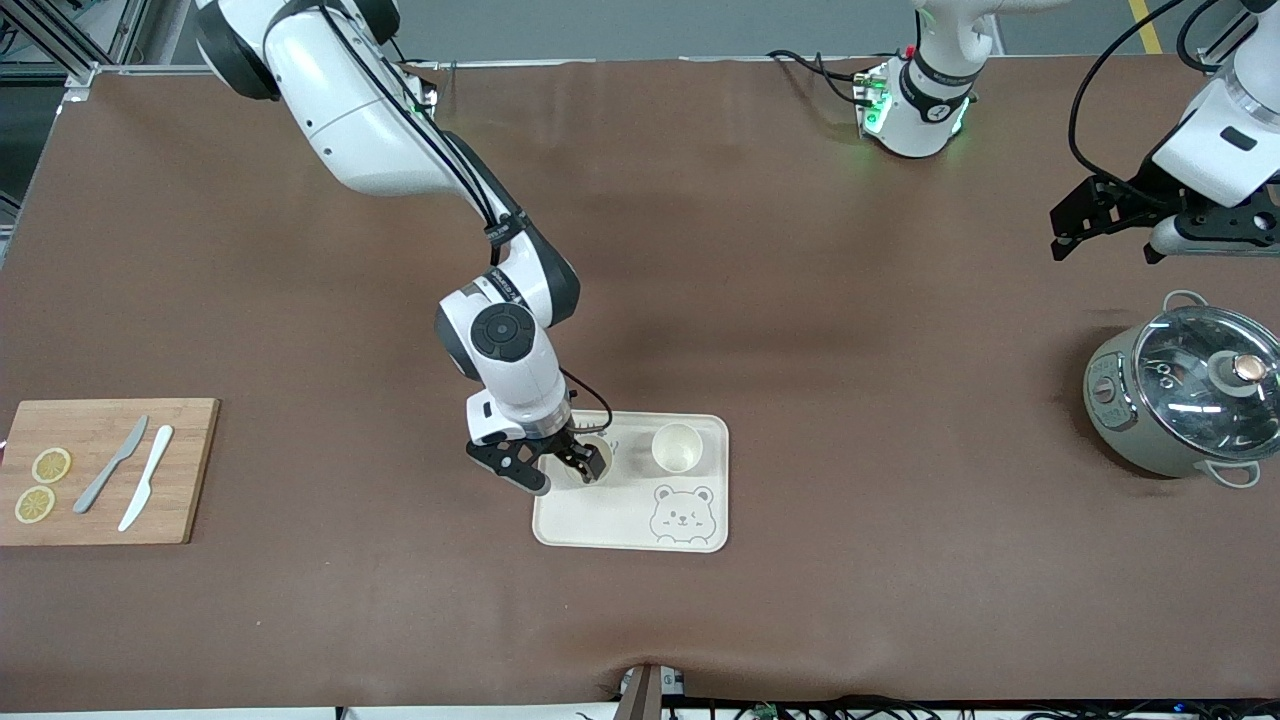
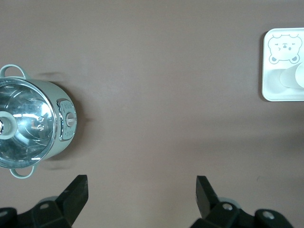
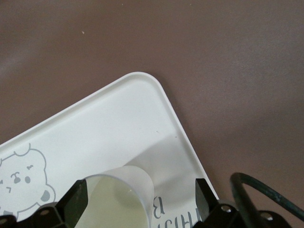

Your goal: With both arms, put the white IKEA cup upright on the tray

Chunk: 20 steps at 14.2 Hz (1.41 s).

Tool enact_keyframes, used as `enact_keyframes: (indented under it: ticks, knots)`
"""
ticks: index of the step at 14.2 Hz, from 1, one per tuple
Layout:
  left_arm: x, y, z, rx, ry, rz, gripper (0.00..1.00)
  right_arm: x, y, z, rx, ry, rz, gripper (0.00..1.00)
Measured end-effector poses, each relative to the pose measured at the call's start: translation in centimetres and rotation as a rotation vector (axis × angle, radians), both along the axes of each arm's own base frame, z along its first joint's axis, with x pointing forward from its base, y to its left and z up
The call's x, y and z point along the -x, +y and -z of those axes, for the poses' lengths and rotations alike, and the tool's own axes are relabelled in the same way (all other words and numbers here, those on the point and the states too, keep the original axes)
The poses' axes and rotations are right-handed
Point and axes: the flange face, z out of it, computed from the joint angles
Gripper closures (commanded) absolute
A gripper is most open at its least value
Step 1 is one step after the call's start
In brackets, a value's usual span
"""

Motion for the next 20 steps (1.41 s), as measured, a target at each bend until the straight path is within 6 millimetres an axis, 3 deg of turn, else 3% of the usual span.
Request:
enact_keyframes:
  ticks: [2,4,7,9,12,14,17,20]
  knots:
    - [0.0,0.2,0.1,0.001,0.003,-0.004,0.00,0.0,-0.1,-2.6,0.017,0.014,0.005,0.00]
    - [-0.1,0.2,0.1,0.004,0.004,-0.004,0.00,0.7,-0.2,-6.5,0.039,0.044,0.003,0.00]
    - [-1.0,0.2,-0.3,0.010,-0.007,-0.005,0.00,2.5,-0.9,-14.1,0.017,0.129,-0.038,0.00]
    - [-2.1,0.2,-0.1,0.014,-0.006,-0.005,0.00,3.5,-3.8,-19.9,0.010,0.187,-0.086,0.00]
    - [-3.2,0.0,-0.2,0.047,-0.010,-0.007,0.00,4.2,-12.2,-27.5,0.011,0.264,-0.184,0.00]
    - [-3.5,0.0,-0.7,0.052,-0.020,0.004,0.00,4.9,-18.1,-31.1,0.016,0.285,-0.229,0.00]
    - [-3.6,-0.1,-1.5,0.051,-0.038,0.033,0.00,6.1,-27.3,-33.7,0.023,0.303,-0.323,0.00]
    - [-3.5,-0.1,-2.1,0.052,-0.047,0.034,0.00,8.2,-36.1,-33.4,0.023,0.296,-0.343,0.00]
